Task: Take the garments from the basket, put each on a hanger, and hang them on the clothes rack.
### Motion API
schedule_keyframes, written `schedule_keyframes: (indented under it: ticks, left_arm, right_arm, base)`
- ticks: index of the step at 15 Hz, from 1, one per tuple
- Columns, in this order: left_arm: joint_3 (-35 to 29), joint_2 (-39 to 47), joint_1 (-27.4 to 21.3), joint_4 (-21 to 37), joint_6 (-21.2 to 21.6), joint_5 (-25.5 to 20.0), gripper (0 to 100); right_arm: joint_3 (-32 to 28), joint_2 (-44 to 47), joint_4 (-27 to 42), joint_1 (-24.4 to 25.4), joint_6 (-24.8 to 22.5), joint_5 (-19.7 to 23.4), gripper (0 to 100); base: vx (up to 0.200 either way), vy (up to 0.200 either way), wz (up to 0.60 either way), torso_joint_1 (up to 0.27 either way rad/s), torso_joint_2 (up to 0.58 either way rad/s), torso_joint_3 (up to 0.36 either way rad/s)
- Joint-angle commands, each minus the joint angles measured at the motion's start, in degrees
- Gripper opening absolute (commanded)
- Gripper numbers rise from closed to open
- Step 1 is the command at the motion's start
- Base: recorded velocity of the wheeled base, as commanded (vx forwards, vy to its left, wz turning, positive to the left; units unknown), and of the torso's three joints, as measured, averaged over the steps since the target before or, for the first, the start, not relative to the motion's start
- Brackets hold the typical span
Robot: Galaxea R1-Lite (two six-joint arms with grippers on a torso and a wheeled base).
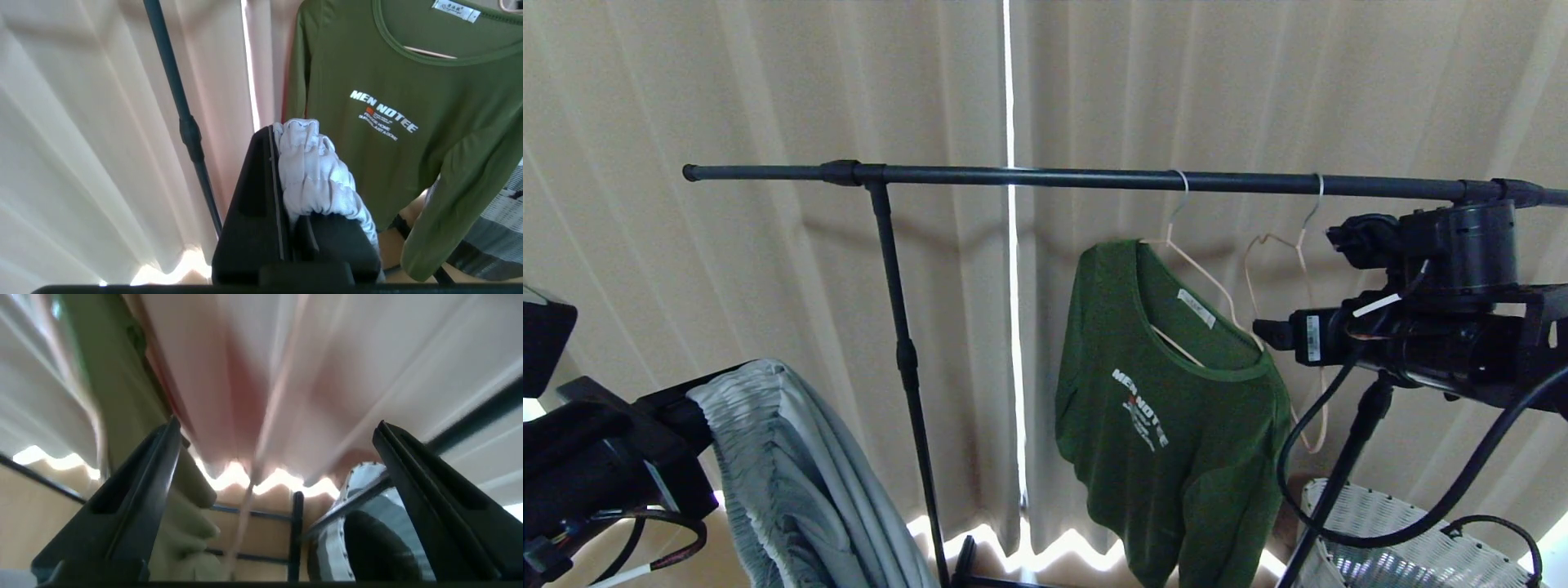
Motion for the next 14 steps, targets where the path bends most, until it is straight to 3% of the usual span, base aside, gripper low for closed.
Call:
schedule_keyframes:
  ticks: [1,8,9,14]
  left_arm:
    - [0.14,-0.16,0.0,-0.01,-0.01,-0.03,0]
    - [0.23,-0.16,0.0,-0.01,-0.01,-0.03,0]
    - [0.23,-0.16,0.0,-0.01,-0.01,-0.03,0]
    - [0.23,-0.16,0.09,-0.01,-0.01,0.06,0]
  right_arm:
    - [-0.46,2.12,-0.01,-0.22,0.32,-0.04,100]
    - [-0.46,1.94,-0.45,-0.92,0.23,-2.41,100]
    - [-0.46,1.76,-0.36,-0.92,0.23,-2.5,0]
    - [-0.28,1.24,-0.45,-1.01,0.23,-3.2,0]
  base:
    - [0.0,0.0,0.0,0.0,0.0,0.0]
    - [0.0,0.0,0.0,0.0,0.0,0.0]
    - [0.0,0.0,0.0,0.0,0.0,0.0]
    - [0.0,0.0,0.0,0.0,0.0,0.0]
